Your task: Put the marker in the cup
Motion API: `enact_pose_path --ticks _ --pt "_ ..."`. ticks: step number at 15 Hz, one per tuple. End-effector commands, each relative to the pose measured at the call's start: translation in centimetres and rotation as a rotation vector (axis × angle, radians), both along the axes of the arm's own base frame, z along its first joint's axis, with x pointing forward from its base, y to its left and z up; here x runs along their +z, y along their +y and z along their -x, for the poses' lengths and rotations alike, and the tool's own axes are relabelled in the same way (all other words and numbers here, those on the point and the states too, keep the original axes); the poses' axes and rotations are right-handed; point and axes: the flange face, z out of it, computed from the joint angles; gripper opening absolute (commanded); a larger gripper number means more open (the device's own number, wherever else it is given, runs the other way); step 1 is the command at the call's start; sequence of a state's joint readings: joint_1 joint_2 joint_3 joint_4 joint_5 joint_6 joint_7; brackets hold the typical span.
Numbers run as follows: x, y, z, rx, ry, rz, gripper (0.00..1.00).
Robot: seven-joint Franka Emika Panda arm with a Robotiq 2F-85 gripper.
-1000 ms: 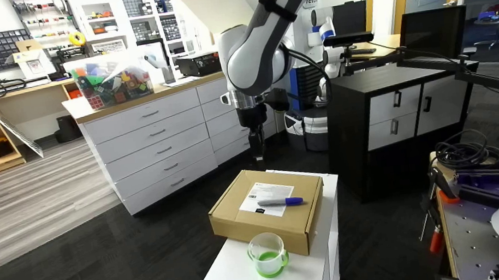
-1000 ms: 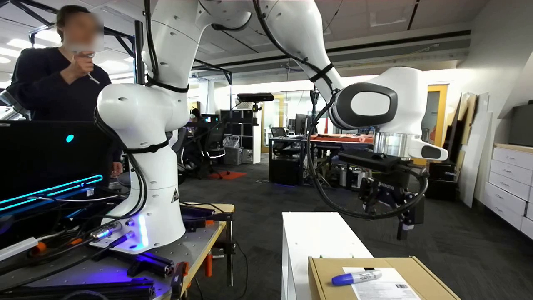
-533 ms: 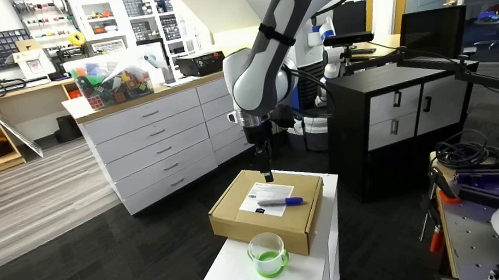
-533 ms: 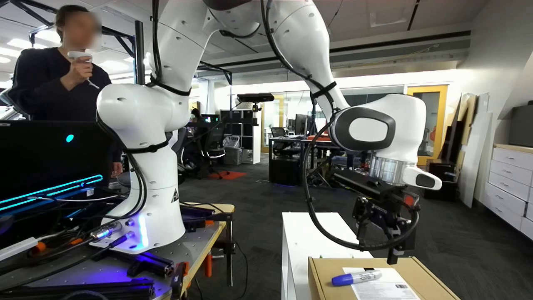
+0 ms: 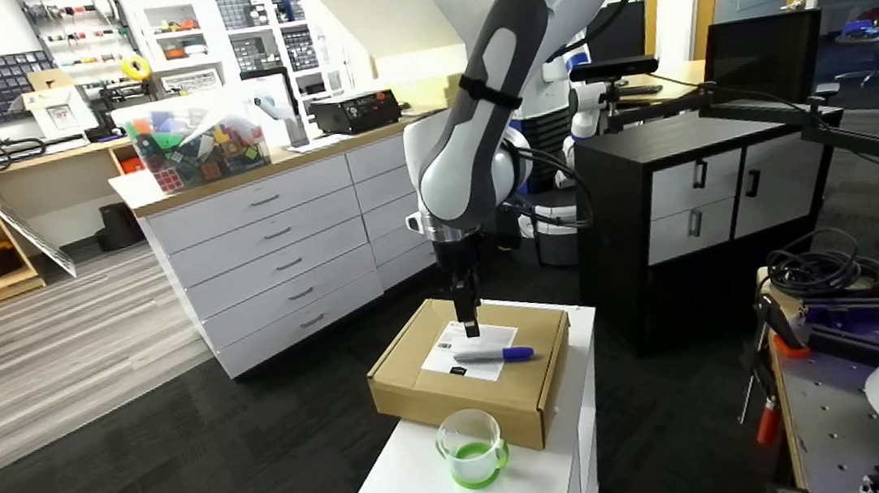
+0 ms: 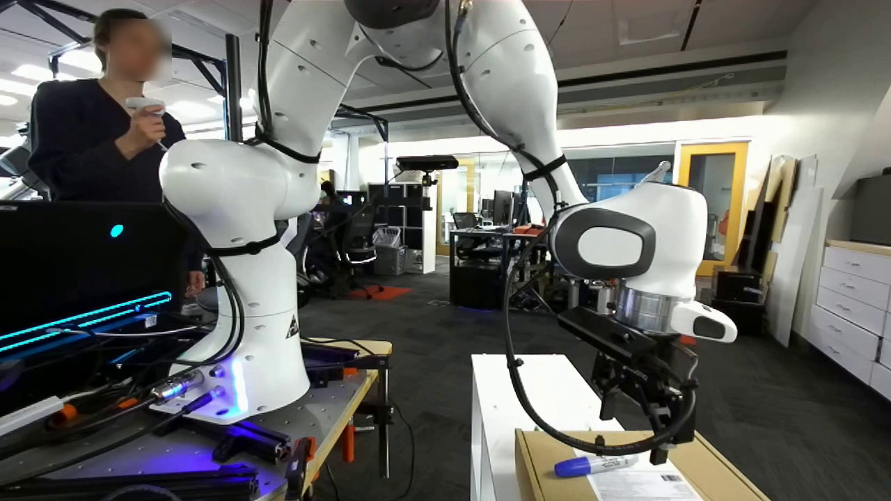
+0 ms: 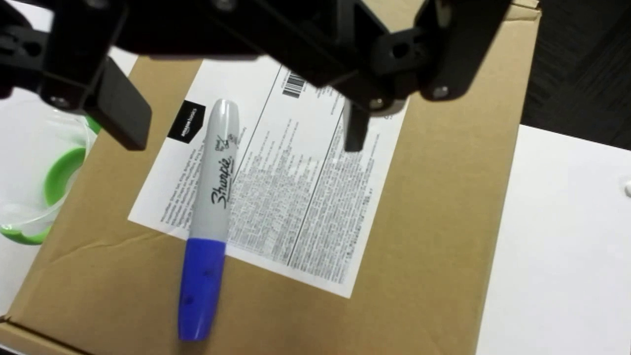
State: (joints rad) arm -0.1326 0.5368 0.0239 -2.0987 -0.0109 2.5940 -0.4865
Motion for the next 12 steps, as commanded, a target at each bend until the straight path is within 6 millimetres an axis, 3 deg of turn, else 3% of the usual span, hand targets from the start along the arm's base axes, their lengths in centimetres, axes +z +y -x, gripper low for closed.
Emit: enact_pose_path --ticks 1,7,12 --pt "-1.0 0.8 0.4 -0.02 -0.006 -0.024 1.0" --pt "-1.3 3.8 0.8 0.001 0.0 -0.039 1.0" --pt "-2.9 3.5 1.9 0.027 0.023 -0.033 1.0"
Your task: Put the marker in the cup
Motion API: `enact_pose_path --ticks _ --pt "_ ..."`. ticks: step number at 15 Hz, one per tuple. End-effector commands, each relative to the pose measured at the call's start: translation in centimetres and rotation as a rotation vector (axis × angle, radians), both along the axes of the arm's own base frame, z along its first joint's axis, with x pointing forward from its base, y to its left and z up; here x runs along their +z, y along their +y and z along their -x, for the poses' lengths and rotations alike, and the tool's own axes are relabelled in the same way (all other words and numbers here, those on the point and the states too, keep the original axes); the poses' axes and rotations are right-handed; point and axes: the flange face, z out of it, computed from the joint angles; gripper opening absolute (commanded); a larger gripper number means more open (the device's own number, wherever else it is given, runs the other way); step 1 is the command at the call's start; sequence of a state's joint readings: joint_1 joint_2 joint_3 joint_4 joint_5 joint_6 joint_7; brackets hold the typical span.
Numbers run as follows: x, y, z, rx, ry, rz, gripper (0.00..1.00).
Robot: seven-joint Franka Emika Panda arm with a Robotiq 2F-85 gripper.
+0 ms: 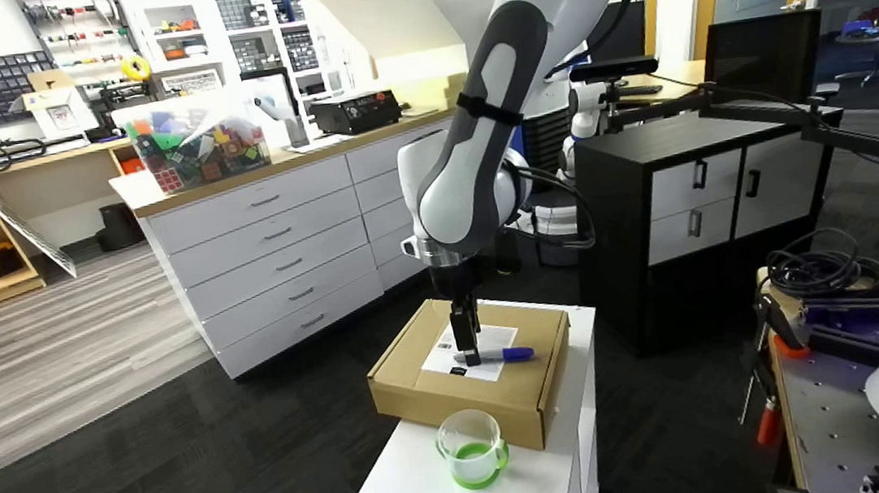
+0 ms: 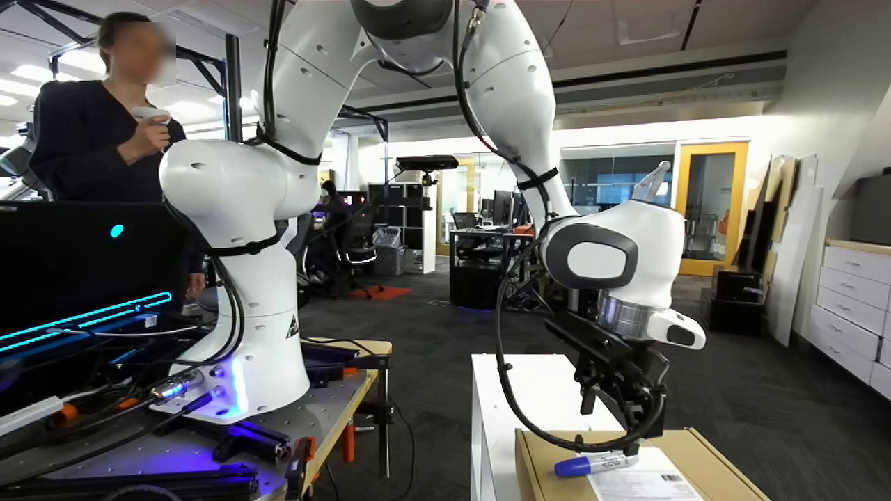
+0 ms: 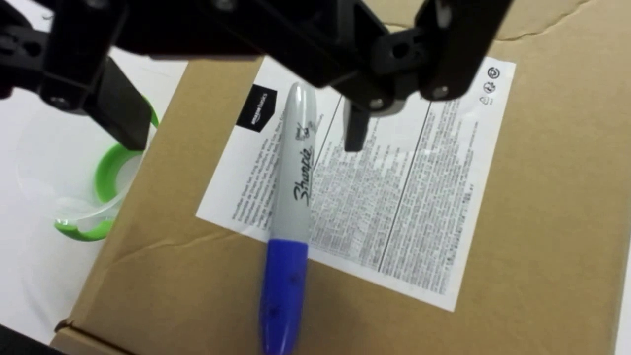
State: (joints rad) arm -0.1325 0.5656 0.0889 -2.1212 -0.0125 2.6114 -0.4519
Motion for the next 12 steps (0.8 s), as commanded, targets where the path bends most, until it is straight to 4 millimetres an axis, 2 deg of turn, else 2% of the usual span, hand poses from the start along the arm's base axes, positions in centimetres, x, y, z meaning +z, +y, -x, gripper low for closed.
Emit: enact_pose_path --ticks 1,10,11,12 --pt "-1.1 -0.5 1.2 0.003 0.0 0.003 1.0" --pt "-4.0 -0.3 2.2 0.051 -0.006 0.0 1.0" --pt "-4.0 -0.3 2.1 0.053 -0.006 0.003 0.75" --pt "-3.9 -0.4 2.0 0.045 -0.014 0.014 0.74"
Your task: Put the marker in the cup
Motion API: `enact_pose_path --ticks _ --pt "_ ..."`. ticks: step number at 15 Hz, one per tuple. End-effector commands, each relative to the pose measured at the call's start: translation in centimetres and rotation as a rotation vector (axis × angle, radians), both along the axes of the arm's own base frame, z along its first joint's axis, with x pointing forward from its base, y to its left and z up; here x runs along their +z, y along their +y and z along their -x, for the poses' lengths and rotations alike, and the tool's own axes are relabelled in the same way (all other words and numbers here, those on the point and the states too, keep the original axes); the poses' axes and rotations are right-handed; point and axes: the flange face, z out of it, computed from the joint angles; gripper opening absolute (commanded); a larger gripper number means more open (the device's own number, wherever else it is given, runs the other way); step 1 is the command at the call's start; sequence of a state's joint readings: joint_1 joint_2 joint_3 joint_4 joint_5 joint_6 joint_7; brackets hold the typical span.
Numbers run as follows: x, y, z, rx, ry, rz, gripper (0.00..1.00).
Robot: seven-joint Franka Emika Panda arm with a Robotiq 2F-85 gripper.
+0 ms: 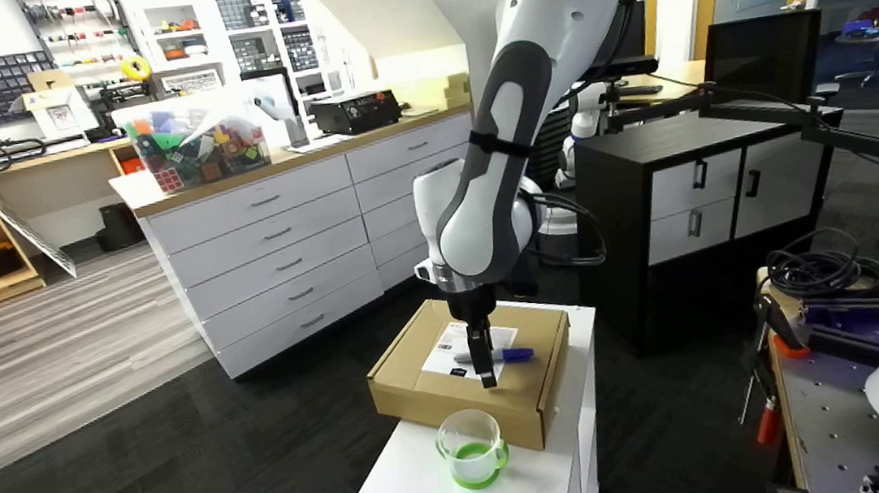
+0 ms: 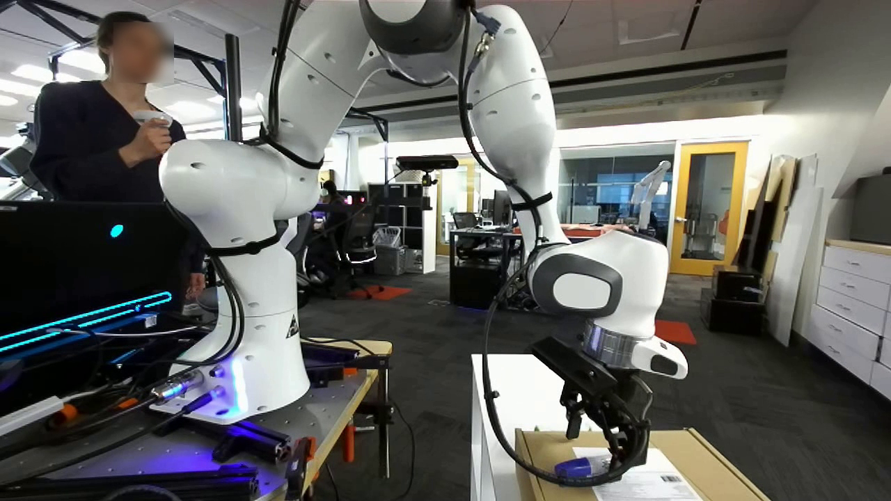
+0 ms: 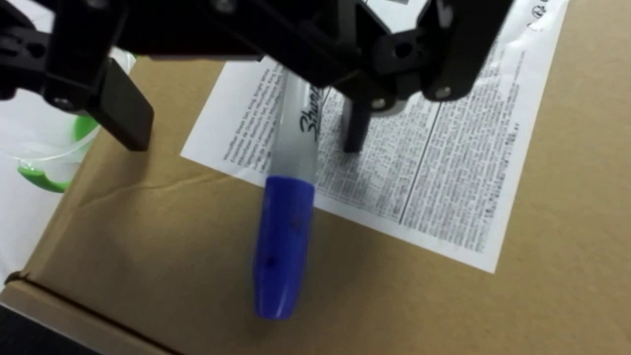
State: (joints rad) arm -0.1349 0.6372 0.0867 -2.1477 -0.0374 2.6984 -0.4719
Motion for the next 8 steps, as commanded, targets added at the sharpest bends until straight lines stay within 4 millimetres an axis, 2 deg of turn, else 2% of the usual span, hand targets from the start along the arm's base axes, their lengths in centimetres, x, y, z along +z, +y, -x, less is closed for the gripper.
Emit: enact_pose_path --ticks 1,8 --pt "0.6 -0.5 0.0 0.009 -0.03 0.018 0.67" --pt "2.1 -1.2 -0.7 0.007 -0.041 0.056 0.22"
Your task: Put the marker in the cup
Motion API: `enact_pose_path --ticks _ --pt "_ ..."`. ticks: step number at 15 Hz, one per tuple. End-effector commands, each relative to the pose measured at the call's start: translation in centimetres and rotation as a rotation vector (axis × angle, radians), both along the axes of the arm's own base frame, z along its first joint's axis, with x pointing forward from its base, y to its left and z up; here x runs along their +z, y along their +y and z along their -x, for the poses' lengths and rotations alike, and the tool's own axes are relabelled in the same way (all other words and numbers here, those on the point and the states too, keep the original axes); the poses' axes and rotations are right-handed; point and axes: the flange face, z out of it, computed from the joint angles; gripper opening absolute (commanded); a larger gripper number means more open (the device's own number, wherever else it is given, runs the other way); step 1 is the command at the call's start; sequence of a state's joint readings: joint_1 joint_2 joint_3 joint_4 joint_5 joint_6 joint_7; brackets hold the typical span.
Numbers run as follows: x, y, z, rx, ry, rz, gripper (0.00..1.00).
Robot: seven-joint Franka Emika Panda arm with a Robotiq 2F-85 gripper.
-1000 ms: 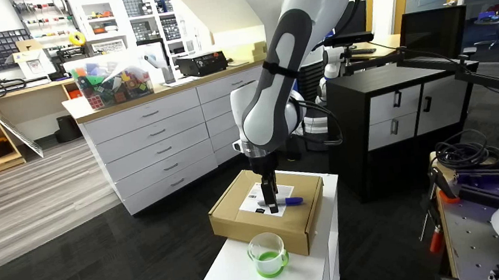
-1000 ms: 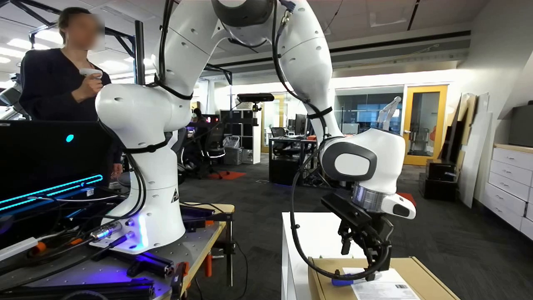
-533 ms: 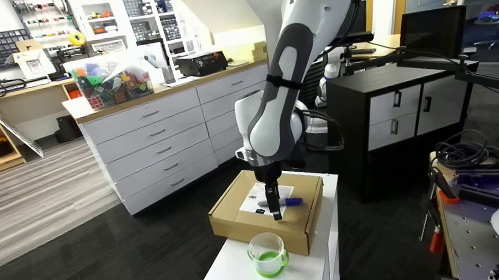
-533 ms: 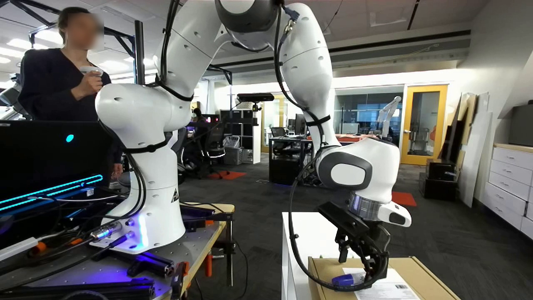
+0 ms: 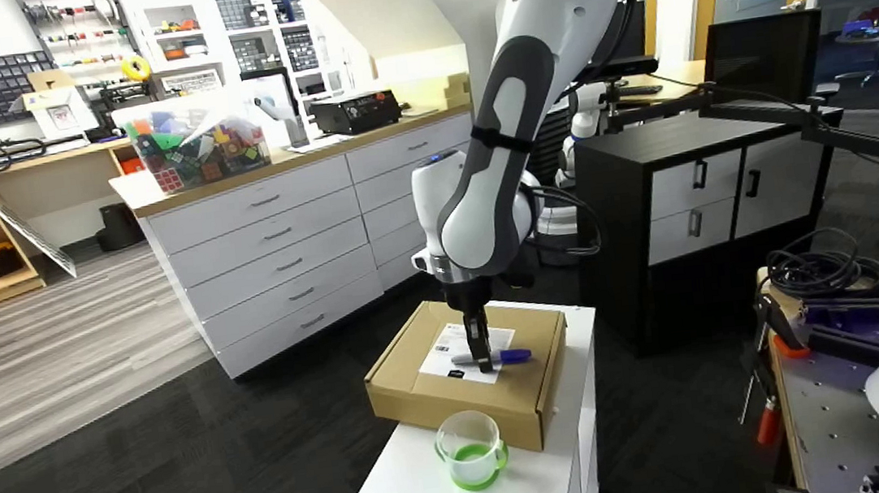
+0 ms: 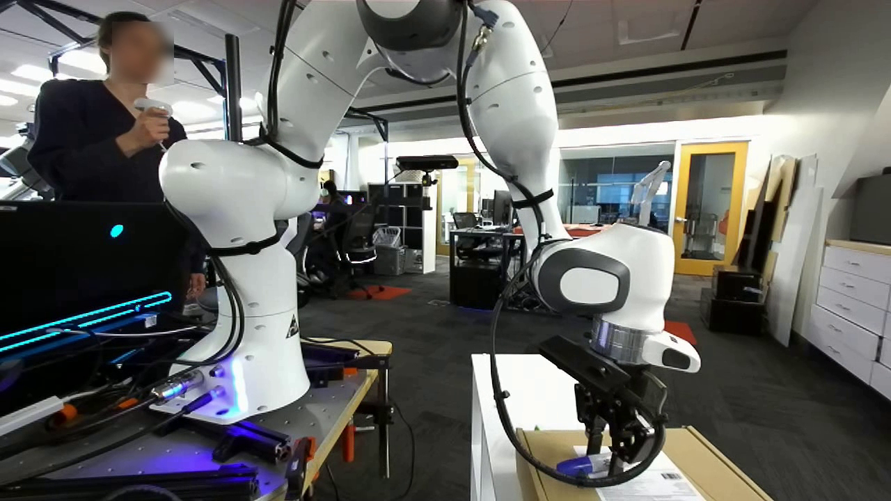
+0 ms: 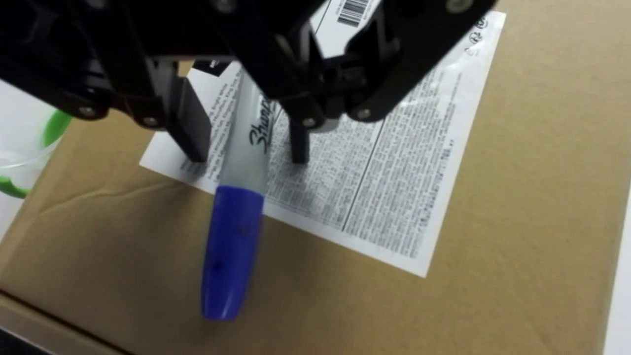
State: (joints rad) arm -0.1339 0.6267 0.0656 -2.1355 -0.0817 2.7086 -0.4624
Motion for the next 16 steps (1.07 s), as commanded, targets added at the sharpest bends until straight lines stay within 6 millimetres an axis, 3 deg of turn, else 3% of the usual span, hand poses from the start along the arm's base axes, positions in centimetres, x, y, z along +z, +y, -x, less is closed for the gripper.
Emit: enact_pose_path --ticks 1,4,7,12,16 --pt "1.2 -0.2 0.0 -0.008 -0.01 0.028 0.17" --pt "1.2 -0.4 -0.1 -0.007 -0.006 0.035 0.0" --pt "1.6 -0.5 -0.2 -0.006 0.004 0.045 0.04" --pt "4.1 -0.8 -1.3 -0.025 0.01 0.057 0.04" --pt "4.8 0.2 -1.8 0.0 0.116 0.079 0.04"
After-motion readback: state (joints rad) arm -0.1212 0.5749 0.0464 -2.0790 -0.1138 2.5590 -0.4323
